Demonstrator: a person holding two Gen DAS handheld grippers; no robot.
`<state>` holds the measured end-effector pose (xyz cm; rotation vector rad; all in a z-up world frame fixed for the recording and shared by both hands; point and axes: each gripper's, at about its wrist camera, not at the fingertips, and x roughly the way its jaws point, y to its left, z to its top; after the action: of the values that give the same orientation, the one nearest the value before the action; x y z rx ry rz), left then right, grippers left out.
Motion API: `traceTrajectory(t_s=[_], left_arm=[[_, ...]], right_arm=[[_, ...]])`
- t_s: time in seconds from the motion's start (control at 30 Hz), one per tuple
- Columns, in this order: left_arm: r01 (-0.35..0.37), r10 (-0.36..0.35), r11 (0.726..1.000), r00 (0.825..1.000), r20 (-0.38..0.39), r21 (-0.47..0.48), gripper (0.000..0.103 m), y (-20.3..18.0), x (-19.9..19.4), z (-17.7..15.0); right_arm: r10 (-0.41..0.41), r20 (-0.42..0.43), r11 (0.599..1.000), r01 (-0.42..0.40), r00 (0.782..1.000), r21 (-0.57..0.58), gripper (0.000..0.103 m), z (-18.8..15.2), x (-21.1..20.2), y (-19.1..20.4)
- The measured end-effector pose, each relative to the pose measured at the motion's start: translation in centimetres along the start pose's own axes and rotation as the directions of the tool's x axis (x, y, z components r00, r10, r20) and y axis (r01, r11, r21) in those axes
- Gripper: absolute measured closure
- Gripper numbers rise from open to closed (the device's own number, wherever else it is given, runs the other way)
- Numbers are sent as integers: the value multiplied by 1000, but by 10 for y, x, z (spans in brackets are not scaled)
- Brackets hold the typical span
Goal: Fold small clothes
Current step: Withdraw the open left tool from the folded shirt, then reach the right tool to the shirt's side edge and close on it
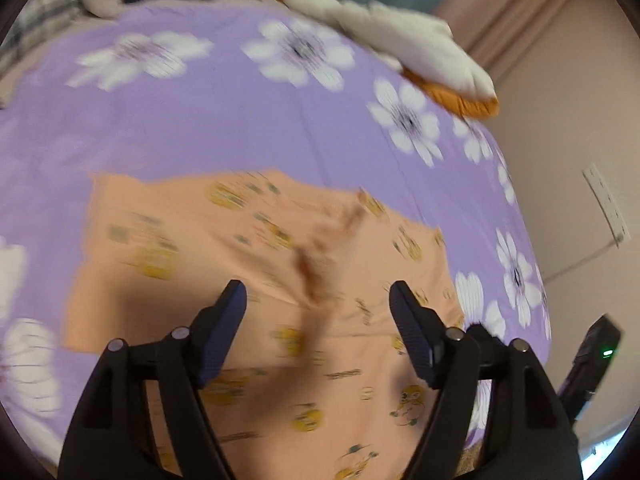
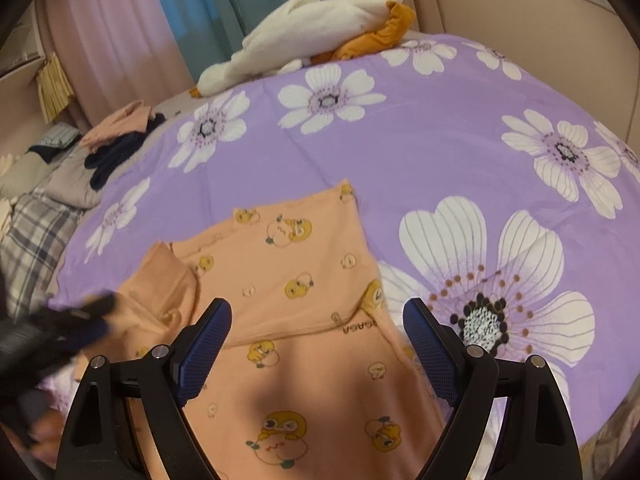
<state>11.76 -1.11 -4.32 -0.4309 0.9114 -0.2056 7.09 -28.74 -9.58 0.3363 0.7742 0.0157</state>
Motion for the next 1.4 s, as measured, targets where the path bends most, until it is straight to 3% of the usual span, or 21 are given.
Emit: traceTrajectory(t_s=[0.13,0.17,0.33,0.37,0.43,0.5,0.57,0.63,0.7,0.8,0.97,1.4], left_arm=[[-146,144,989,986,88,10,29,31,-29,0],[-200,200,980,973,112,-9,29,43,-35,-2],[-330,342,938,929,140,-103,31,84,-42,-8],[-323,341,936,930,140,-138,31,91,-43,-13],[-253,272,953,957,101,-168,33,100,-43,-15],[-250,265,958,959,100,-141,33,92,-44,-14],[-265,276,960,951,140,-90,30,83,-47,-14],[-266,275,960,952,132,-83,30,85,-45,-15],[-236,248,966,961,121,-103,30,93,-42,-19],[-251,263,961,958,109,-117,30,103,-38,-20],[-263,279,953,955,98,-152,31,117,-37,-20],[-303,316,939,947,60,-162,32,123,-30,-26]], right_arm=[[3,-19,1000,-3,1000,-12,16,-2,5,5],[5,-20,1000,-5,1000,-17,16,-3,5,7],[32,-13,999,-32,999,-34,16,-1,0,22],[39,-8,999,-39,999,-35,16,-1,0,25],[97,-31,995,-97,995,6,16,0,1,26],[194,-56,980,-191,979,48,16,2,3,27],[107,-48,994,-107,993,3,16,2,5,35],[52,-63,998,-54,997,-30,16,-1,9,40],[54,-76,998,-57,996,-30,16,-3,12,42],[13,-51,997,-17,999,-75,16,-7,12,50],[59,-59,994,-64,996,-89,16,-7,13,61],[61,-77,995,-68,995,-79,16,-16,20,61]])
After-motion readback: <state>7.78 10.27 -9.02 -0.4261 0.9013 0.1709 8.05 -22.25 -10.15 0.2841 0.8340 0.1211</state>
